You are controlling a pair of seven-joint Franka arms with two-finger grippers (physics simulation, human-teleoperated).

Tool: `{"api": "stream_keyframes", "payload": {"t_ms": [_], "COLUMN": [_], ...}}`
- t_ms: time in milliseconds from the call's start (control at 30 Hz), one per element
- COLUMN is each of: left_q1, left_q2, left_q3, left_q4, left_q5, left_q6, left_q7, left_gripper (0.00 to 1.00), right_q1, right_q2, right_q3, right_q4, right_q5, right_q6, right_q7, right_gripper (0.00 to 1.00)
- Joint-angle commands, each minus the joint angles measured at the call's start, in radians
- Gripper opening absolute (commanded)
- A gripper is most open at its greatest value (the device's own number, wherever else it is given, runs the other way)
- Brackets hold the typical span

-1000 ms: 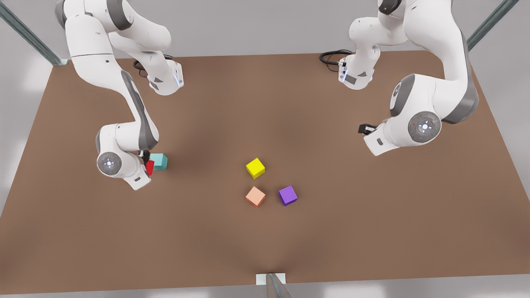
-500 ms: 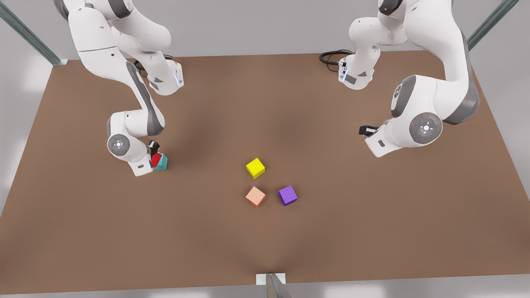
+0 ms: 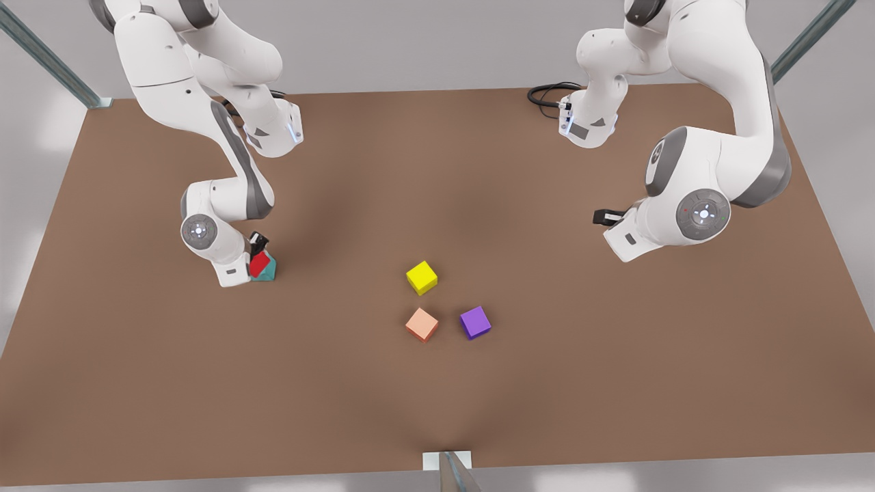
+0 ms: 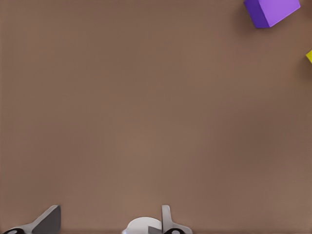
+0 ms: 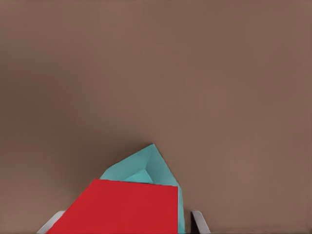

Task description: Pick up red wooden cube and pass to hand red wooden cube and place in blue wooden cube

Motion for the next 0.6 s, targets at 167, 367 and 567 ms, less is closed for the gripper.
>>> {"api": "stream_keyframes", "payload": {"t_ms": [167, 367, 567], "left_q1": [0.001, 0.002, 0.002], "left_q2": [-0.001, 0.002, 0.002], "left_q3": [0.000, 0.001, 0.001], "left_q4": [0.001, -0.001, 0.001], "left_q5": [0.000, 0.002, 0.002], "left_q6": [-0.001, 0.000, 0.000], "left_q7": [-0.012, -0.012, -0.011], "left_gripper": [1.00, 1.00, 1.00], "right_q1": [-0.005, -0.005, 0.006], "right_q2": [0.003, 0.001, -0.002], "right_q3": [0.002, 0.005, 0.014], "right_q4": [0.013, 0.040, 0.077], "right_q5": [-0.001, 0.000, 0.069], "right_q6": [0.002, -0.020, -0.073], "right_q7": [0.099, 0.096, 0.092], "right_gripper": [1.00, 1.00, 1.00]}}
